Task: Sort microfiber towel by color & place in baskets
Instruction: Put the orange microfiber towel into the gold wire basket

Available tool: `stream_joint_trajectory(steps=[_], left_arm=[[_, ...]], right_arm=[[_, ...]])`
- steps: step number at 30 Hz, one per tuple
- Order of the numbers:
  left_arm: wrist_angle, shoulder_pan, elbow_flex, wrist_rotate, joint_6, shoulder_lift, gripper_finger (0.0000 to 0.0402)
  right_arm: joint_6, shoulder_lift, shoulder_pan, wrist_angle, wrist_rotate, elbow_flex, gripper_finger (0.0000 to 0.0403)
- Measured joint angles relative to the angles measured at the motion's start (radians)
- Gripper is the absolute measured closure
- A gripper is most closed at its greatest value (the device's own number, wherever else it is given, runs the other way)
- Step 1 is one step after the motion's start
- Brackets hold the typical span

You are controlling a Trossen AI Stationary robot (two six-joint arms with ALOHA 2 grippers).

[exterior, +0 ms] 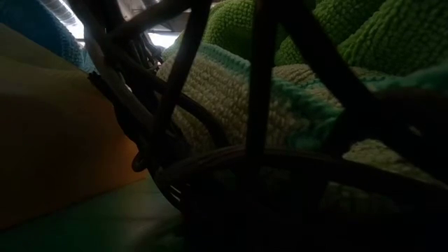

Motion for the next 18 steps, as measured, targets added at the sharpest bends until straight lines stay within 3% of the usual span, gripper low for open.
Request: stream_joint_trajectory(steps=[14,18], left_arm=[[0.001,0.0,0.0,-0.032,0.0,0.0,0.0283],[0.001,0.0,0.0,-0.032,0.0,0.0,0.0283]], right_arm=[[0.154,-0.003,0.001,0.121,0.009,-0.138,0.0181],[0.19,-0.003,0.0,0.122,0.015,-0.148,0.0202]])
